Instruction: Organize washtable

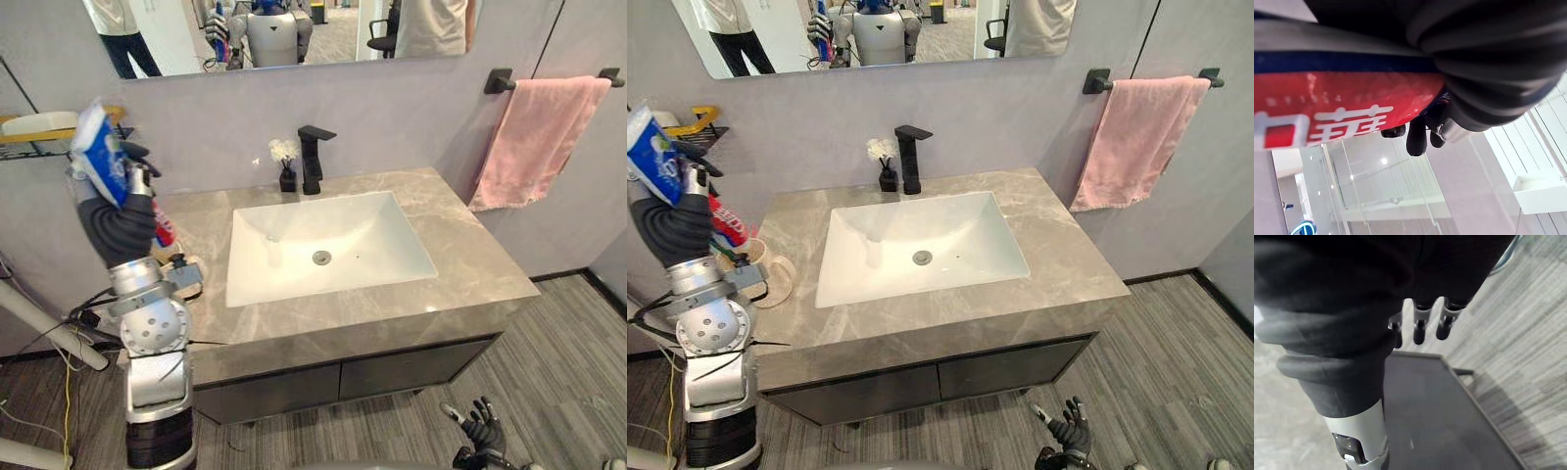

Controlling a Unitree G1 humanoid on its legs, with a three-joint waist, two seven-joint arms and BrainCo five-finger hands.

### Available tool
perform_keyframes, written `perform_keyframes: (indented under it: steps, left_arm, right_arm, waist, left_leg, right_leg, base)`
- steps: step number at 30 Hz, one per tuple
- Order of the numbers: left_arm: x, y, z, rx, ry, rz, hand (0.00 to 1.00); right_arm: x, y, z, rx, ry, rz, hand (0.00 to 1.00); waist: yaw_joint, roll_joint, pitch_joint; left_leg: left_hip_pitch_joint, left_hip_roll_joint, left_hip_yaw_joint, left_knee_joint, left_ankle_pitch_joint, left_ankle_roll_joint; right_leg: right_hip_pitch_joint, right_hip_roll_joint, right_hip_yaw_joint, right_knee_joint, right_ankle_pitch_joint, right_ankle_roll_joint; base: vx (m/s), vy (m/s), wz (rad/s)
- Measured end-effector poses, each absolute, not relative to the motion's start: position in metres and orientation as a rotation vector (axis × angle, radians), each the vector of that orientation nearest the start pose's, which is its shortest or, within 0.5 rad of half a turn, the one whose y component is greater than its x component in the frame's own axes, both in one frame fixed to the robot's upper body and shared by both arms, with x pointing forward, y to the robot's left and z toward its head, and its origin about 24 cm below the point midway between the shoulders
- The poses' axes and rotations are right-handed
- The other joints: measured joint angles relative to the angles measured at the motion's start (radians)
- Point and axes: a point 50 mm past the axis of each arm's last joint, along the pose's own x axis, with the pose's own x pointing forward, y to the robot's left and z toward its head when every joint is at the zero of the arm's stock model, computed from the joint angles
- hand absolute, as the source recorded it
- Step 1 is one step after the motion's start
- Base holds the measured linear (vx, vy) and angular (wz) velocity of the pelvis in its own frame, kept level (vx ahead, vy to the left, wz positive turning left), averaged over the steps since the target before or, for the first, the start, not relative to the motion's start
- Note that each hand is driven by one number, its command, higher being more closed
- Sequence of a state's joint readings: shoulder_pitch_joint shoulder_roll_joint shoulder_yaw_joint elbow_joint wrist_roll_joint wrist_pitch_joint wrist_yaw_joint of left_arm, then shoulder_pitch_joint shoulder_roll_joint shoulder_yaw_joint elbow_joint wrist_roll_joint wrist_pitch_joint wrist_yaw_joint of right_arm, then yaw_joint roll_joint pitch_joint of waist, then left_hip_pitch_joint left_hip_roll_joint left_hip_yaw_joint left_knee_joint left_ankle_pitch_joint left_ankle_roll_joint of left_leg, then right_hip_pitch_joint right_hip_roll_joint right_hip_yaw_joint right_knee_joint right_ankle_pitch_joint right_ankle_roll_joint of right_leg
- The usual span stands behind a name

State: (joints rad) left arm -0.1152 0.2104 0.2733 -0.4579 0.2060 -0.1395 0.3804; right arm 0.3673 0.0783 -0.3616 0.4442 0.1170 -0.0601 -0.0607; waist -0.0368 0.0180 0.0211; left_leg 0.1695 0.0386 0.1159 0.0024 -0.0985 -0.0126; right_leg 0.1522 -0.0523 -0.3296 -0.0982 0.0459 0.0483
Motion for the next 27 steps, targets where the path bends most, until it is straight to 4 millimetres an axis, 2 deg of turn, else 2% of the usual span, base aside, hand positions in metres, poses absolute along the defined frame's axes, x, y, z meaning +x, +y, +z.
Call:
perform_keyframes:
  steps: [6, 13, 20, 23, 27]
  left_arm:
    - [0.223, 0.255, 0.214, 0.314, -0.833, 0.708, 1.0]
    - [0.235, 0.27, 0.194, 0.27, -0.715, 0.745, 1.0]
    - [0.249, 0.272, 0.18, 0.194, -0.638, 0.724, 1.0]
    - [0.251, 0.269, 0.179, 0.179, -0.634, 0.701, 1.0]
    - [0.264, 0.266, 0.183, 0.125, -0.633, 0.672, 1.0]
  right_arm:
    - [0.081, -0.22, -0.119, 0.197, 0.764, -0.548, 0.0]
    - [0.077, -0.225, -0.124, 0.178, 0.803, -0.541, 0.0]
    - [0.067, -0.227, -0.131, 0.158, 0.862, -0.53, 0.0]
    - [0.064, -0.227, -0.132, 0.16, 0.876, -0.531, 0.0]
    - [0.063, -0.226, -0.133, 0.163, 0.887, -0.53, 0.0]
  waist:
    - [0.015, -0.008, -0.017]
    - [0.02, -0.008, -0.017]
    - [0.022, -0.014, -0.018]
    - [0.022, -0.02, -0.02]
    - [0.024, -0.037, -0.019]
  left_leg:
    - [0.001, -0.006, -0.004, -0.002, 0.0, 0.0]
    - [0.0, -0.008, -0.008, -0.003, 0.0, 0.0]
    - [-0.001, -0.009, -0.001, -0.014, 0.0, 0.0]
    - [-0.001, -0.009, 0.002, -0.019, 0.001, 0.0]
    - [-0.006, -0.01, 0.003, -0.02, 0.001, 0.0]
  right_leg:
    - [0.002, -0.005, -0.003, 0.0, 0.0, 0.0]
    - [0.001, -0.006, -0.006, 0.0, 0.0, 0.0]
    - [-0.006, -0.006, 0.002, -0.003, 0.0, 0.0]
    - [-0.01, -0.006, 0.004, -0.003, 0.0, 0.0]
    - [-0.017, -0.007, 0.005, -0.003, 0.001, -0.001]
  base:
    - [0.0, 0.038, 0.02]
    - [0.0, 0.0, 0.0]
    - [0.0, 0.013, -0.02]
    - [0.0, 0.011, -0.01]
    - [0.0, 0.0, 0.0]
